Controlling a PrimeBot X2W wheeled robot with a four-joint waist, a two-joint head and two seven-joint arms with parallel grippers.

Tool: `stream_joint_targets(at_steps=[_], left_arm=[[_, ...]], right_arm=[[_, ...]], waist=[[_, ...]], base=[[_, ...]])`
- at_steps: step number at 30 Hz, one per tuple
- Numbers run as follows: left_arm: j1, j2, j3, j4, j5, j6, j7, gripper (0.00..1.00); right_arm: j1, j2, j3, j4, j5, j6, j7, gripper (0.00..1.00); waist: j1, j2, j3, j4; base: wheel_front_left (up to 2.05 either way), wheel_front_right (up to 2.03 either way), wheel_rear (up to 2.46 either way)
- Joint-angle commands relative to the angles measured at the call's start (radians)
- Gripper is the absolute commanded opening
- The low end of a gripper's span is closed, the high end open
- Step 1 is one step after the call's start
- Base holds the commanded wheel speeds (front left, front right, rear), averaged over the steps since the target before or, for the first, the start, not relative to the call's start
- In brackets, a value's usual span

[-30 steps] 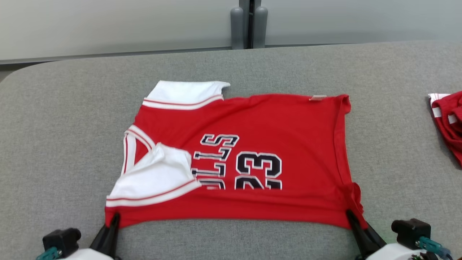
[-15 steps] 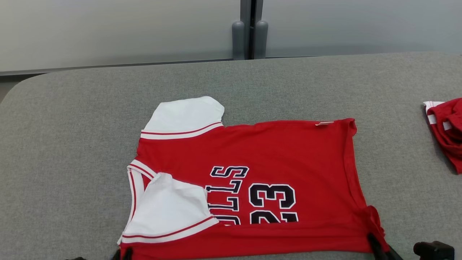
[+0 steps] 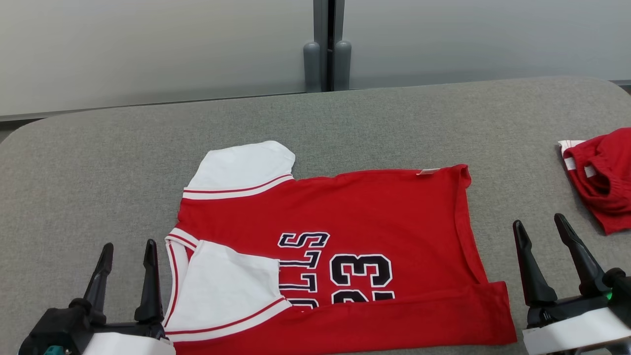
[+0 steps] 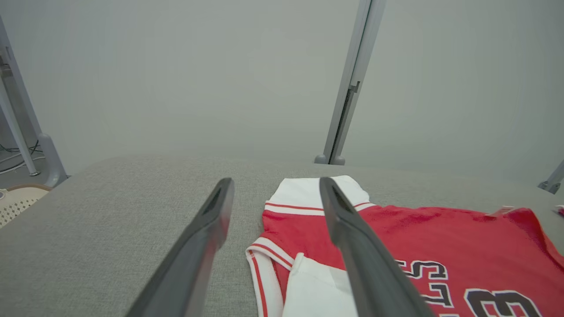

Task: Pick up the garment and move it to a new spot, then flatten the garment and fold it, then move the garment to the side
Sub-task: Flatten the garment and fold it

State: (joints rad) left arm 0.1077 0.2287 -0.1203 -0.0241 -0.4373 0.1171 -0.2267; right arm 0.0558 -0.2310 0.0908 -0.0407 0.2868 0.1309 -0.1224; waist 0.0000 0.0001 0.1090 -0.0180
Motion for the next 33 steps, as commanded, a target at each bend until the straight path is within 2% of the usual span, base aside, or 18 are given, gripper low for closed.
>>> stream_joint_targets(at_steps=[1,8,15,20,24,28,33], left_arm=[[-0.02,0.01,0.0,-0.017,0.02,0.013,-0.005,1.0],[-0.034,0.03,-0.013,-0.06,0.057,0.04,0.029,1.0],[-0.055,0.029,-0.027,-0.059,0.058,0.041,0.048,1.0],[-0.173,0.028,-0.071,-0.036,0.056,0.0,0.084,1.0],[-0.353,0.021,-0.121,0.019,0.058,-0.059,0.134,1.0],[-0.554,-0.006,-0.152,0.155,0.045,-0.111,0.171,1.0],[-0.763,-0.04,-0.177,0.406,0.026,-0.171,0.201,1.0]], right_arm=[[-0.005,0.007,-0.006,-0.02,-0.014,0.0,0.011,1.0],[0.014,0.032,-0.021,-0.071,-0.038,0.0,0.043,1.0],[0.014,0.049,-0.028,-0.075,-0.032,0.0,0.048,1.0],[-0.011,0.053,-0.026,-0.086,-0.028,0.0,0.049,1.0],[-0.052,0.047,-0.016,-0.096,-0.027,0.0,0.045,1.0],[-0.102,0.046,-0.003,-0.095,-0.023,0.0,0.037,1.0],[-0.149,0.064,-0.006,-0.077,-0.027,0.0,0.014,1.0]], waist=[[0.0,-0.0001,-0.003,-0.001],[0.0,-0.0001,-0.003,-0.007],[0.0,-0.0001,0.013,0.0],[0.0,-0.0001,0.066,0.006],[0.0,-0.0001,0.151,-0.003],[0.0,-0.0001,0.244,-0.023],[0.0,-0.0001,0.327,-0.046]], base=[[0.0,0.0,0.0],[0.0,0.0,0.0],[0.0,0.0,0.0],[0.0,0.0,0.0],[0.0,0.0,0.0],[0.0,0.0,0.0],[0.0,0.0,0.0]])
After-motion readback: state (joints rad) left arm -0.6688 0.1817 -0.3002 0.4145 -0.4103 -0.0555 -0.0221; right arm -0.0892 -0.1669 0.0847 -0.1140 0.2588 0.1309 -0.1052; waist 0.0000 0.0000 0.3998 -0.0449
